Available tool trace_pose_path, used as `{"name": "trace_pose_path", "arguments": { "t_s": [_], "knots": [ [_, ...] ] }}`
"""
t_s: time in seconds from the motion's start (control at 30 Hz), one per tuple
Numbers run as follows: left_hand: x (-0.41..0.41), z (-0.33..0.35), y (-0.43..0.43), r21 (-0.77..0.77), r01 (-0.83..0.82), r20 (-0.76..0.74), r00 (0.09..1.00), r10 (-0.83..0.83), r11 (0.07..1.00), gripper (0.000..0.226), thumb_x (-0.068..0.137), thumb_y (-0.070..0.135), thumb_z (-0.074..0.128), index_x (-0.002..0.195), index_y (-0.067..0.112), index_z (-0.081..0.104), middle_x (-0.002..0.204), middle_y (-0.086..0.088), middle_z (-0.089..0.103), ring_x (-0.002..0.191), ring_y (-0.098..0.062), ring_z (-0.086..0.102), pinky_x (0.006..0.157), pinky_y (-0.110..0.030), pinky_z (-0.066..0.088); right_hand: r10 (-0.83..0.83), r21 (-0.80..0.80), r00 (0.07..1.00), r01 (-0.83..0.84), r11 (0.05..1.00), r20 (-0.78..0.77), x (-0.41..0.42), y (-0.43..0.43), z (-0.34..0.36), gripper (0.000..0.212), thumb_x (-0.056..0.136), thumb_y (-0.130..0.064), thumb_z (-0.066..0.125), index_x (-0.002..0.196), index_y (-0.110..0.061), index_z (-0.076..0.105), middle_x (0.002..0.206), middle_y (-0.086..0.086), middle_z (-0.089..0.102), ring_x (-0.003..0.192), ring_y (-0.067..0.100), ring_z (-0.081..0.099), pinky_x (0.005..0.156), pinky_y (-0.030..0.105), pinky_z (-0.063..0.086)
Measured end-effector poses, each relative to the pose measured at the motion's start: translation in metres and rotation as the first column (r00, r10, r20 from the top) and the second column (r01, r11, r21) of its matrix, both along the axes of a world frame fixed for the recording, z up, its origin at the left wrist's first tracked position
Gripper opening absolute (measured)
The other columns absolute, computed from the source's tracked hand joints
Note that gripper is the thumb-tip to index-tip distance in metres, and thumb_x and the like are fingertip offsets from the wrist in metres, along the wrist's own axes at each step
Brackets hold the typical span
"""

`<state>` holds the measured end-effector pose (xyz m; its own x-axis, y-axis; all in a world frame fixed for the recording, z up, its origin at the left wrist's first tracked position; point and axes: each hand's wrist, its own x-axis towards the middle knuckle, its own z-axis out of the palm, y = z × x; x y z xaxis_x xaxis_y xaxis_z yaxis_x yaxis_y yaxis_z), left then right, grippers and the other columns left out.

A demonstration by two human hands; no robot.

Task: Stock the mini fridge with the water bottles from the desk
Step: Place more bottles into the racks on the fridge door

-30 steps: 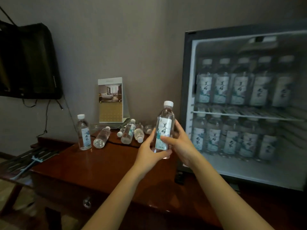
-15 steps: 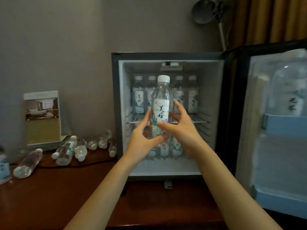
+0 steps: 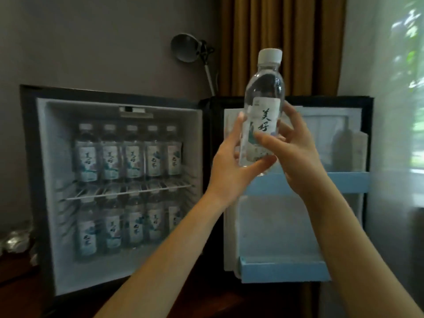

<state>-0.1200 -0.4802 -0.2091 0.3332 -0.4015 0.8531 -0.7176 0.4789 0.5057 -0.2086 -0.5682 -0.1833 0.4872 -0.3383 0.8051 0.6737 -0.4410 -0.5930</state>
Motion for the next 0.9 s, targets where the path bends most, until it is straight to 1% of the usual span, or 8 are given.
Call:
{"name": "trace_pose_path", "arguments": {
  "t_s": [0.1,0.17,0.27,0.4,0.47,0.57,0.7,0.9],
  "knots": [
    [-0.013,0.012,-0.037,0.02,-0.032,0.109,0.994,0.03,0.999,0.081,0.079,0.021,0.072,0.138,0.044,0.021,0.12,0.005,0.059,0.102,-0.009,0.063,0.086,-0.03,0.055,-0.087,0.051,0.994,0.084,0.995,0.067,-0.013,-0.033,0.007,0.067,0.083,-0.003,0.064,0.139,-0.021,0.032,0.111,0.006,0.062,0.092,0.016,0.069,0.073,0.028,0.057],
    [-0.012,0.015,-0.054,0.025,-0.109,0.191,0.976,0.102,0.994,0.071,0.081,0.021,0.07,0.14,0.033,0.033,0.122,0.001,0.059,0.103,-0.009,0.06,0.085,-0.024,0.053,-0.134,0.068,0.987,0.128,0.989,0.084,-0.017,-0.053,0.009,0.065,0.083,-0.002,0.063,0.136,-0.024,0.031,0.111,0.005,0.06,0.092,0.012,0.069,0.071,0.026,0.056],
    [0.0,0.018,-0.064,-0.033,-0.329,0.277,0.904,0.325,0.944,0.055,0.083,0.01,0.067,0.134,0.015,0.048,0.116,-0.003,0.058,0.096,-0.009,0.053,0.082,-0.013,0.045,-0.198,0.065,0.979,0.195,0.979,0.04,-0.012,-0.08,0.008,0.067,0.083,-0.005,0.065,0.134,-0.029,0.03,0.111,0.0,0.057,0.088,0.003,0.068,0.068,0.022,0.057],
    [0.016,0.02,-0.07,-0.134,-0.483,0.282,0.819,0.5,0.865,0.048,0.082,-0.001,0.063,0.128,0.011,0.055,0.122,-0.007,0.057,0.115,-0.017,0.05,0.096,-0.003,0.029,-0.221,0.08,0.973,0.226,0.971,-0.062,0.006,-0.1,-0.002,0.073,0.081,-0.007,0.069,0.139,-0.024,0.028,0.115,0.004,0.059,0.086,0.007,0.067,0.074,0.026,0.058],
    [0.02,0.021,-0.072,-0.13,-0.529,0.262,0.797,0.544,0.838,0.049,0.083,0.002,0.064,0.13,0.014,0.053,0.128,-0.005,0.053,0.122,-0.017,0.046,0.1,-0.01,0.027,-0.203,0.079,0.976,0.209,0.975,-0.079,0.014,-0.105,-0.005,0.072,0.082,-0.008,0.069,0.139,-0.024,0.028,0.118,0.006,0.058,0.088,0.008,0.066,0.07,0.022,0.056],
    [0.025,0.023,-0.073,-0.12,-0.55,0.273,0.782,0.561,0.826,0.051,0.084,0.007,0.065,0.132,0.014,0.05,0.133,-0.004,0.05,0.127,-0.016,0.043,0.104,-0.017,0.028,-0.209,-0.007,0.97,0.21,0.978,-0.121,0.02,-0.11,-0.006,0.073,0.082,-0.01,0.069,0.139,-0.026,0.027,0.118,0.005,0.057,0.085,0.007,0.067,0.064,0.017,0.054],
    [0.029,0.021,-0.075,-0.144,-0.571,0.305,0.752,0.585,0.809,0.051,0.084,0.011,0.066,0.132,0.012,0.05,0.133,-0.005,0.051,0.127,-0.017,0.043,0.103,-0.015,0.026,-0.224,-0.103,0.954,0.207,0.973,-0.2,0.02,-0.114,-0.009,0.08,0.081,-0.014,0.069,0.142,-0.029,0.02,0.118,0.002,0.053,0.082,0.005,0.066,0.06,0.013,0.052],
    [0.031,0.013,-0.082,-0.191,-0.596,0.295,0.723,0.625,0.78,0.049,0.082,0.008,0.067,0.128,0.009,0.054,0.133,-0.009,0.05,0.127,-0.02,0.043,0.102,-0.011,0.022,-0.26,-0.219,0.907,0.194,0.956,-0.33,0.018,-0.123,-0.009,0.086,0.081,-0.016,0.07,0.143,-0.034,0.013,0.117,0.005,0.051,0.089,0.015,0.065,0.063,0.021,0.056]
  ]
}}
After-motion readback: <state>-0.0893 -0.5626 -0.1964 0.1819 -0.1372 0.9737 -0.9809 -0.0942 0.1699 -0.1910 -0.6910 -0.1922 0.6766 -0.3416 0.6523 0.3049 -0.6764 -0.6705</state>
